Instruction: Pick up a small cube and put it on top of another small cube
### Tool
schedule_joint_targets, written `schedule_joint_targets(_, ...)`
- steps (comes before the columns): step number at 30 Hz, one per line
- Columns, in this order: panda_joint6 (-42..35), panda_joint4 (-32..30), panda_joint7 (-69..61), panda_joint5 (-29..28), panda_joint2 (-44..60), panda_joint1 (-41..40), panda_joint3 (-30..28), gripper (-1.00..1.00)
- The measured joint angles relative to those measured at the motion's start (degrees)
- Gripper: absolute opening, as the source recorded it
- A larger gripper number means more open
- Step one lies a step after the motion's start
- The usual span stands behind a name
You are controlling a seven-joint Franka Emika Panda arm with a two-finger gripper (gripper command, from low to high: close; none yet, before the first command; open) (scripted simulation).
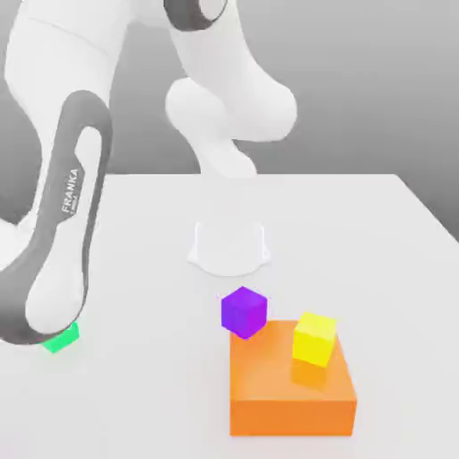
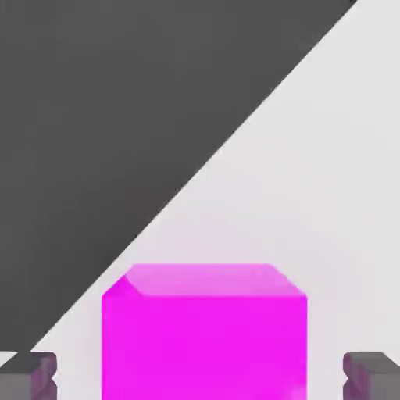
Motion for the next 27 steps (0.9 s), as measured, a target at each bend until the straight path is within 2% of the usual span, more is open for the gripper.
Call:
schedule_joint_targets(5, 0.0, 0.0, -0.2, 0.3, 0.1, 0.1, -0.1, -1.00)
schedule_joint_targets(9, -5.0, -1.9, 1.0, -1.5, -6.9, 1.7, -1.6, -1.00)
schedule_joint_targets(27, -10.6, -32.8, 2.9, -6.5, -44.6, 25.8, 15.0, -1.00)
